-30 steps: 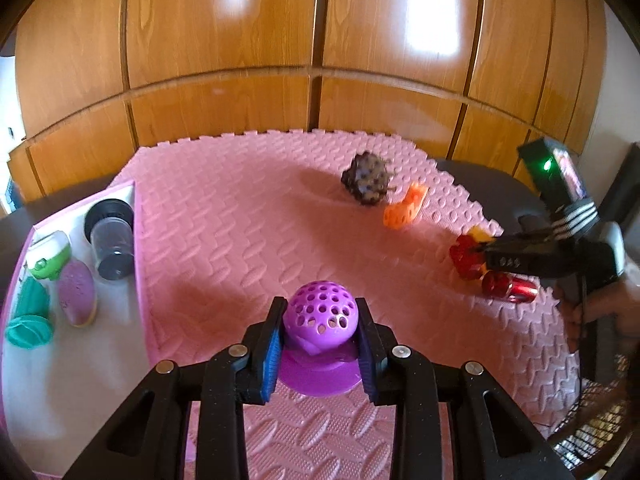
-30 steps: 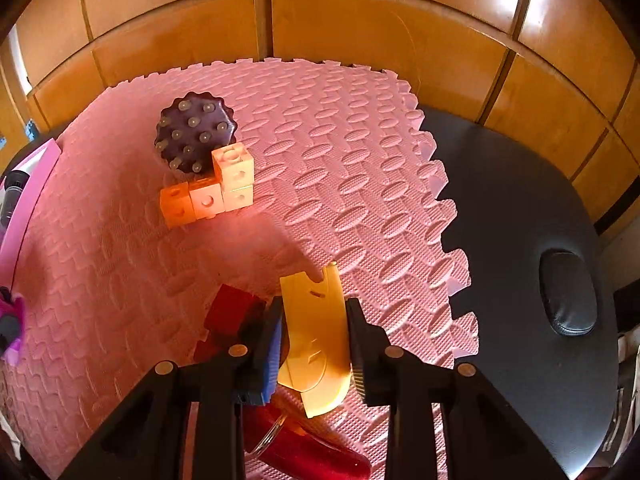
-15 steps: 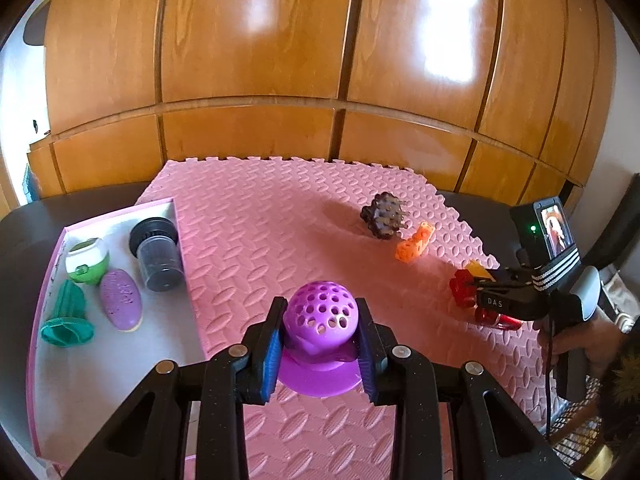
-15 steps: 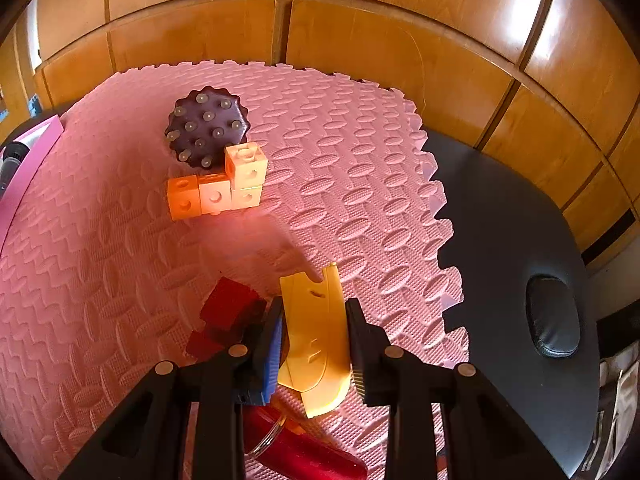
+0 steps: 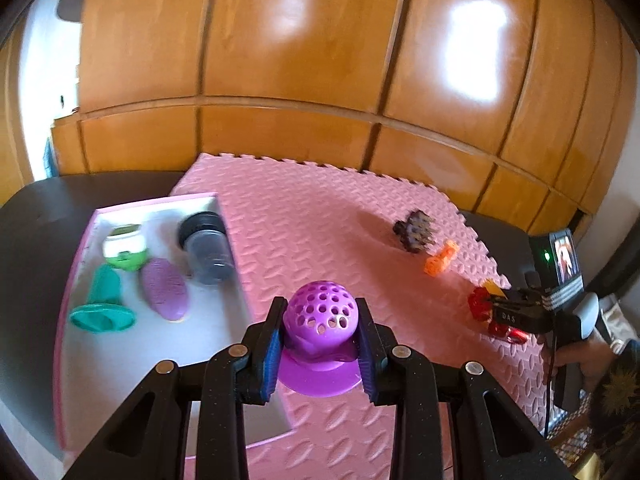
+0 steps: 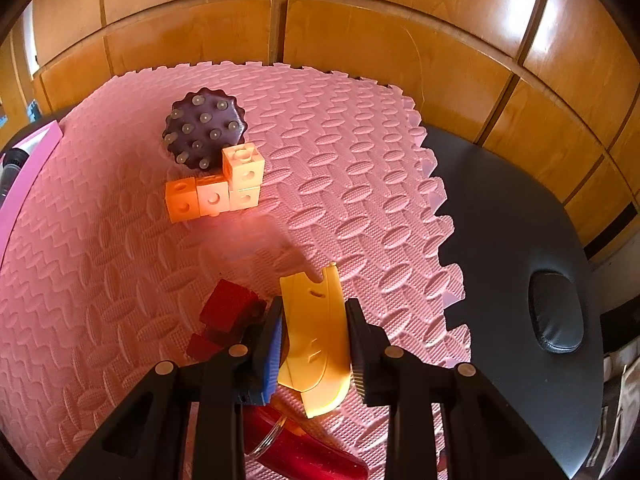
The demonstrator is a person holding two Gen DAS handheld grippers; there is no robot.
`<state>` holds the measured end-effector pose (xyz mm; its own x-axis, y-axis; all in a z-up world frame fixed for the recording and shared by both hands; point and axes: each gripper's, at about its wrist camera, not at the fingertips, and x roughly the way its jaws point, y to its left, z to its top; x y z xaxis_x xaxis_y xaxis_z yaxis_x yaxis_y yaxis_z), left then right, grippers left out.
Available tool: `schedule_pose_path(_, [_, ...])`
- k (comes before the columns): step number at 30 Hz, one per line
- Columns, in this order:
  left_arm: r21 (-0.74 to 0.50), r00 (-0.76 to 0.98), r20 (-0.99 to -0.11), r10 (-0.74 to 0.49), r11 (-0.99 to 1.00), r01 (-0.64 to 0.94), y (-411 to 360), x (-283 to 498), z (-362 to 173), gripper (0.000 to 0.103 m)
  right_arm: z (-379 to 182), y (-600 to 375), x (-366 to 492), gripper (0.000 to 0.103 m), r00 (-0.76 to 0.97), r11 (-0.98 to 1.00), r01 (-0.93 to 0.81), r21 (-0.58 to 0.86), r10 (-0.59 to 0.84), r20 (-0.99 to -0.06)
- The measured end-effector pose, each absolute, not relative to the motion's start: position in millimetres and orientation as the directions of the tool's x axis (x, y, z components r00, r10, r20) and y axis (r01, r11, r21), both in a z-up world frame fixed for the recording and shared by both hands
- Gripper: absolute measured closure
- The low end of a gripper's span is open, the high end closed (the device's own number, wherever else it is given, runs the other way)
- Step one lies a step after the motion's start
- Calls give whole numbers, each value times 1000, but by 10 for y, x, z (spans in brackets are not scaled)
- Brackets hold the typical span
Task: Organize rigid objects
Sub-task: 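Lower the magenta suction-cup toy into the white tray and open the left tool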
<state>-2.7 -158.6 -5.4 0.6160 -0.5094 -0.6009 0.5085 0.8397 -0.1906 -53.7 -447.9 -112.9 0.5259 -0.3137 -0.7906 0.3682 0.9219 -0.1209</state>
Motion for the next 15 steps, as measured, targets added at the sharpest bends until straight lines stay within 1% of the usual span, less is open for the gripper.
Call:
schedule_pose_path(3, [-199, 641, -600, -479, 865, 460, -1341, 57, -28, 71, -1127, -4471, -536, 74, 525, 922, 365, -130, -319, -789])
schedule_pose_path(7, [-215, 656, -633, -411, 907, 361, -954, 216, -113, 71, -1126, -4469, -535, 74, 525, 922, 364, -134, -321, -788])
schedule_pose_path(10, [-208, 651, -678, -342, 938, 276, -662, 342, -267, 71, -1122, -4459, -535, 74, 524, 922, 362, -140, -326, -787])
schedule_pose_path(15, [-177, 595, -757, -269, 962, 209, -464, 546, -558, 71, -1119, -4452, -536, 74, 524, 922, 361, -143, -327, -787])
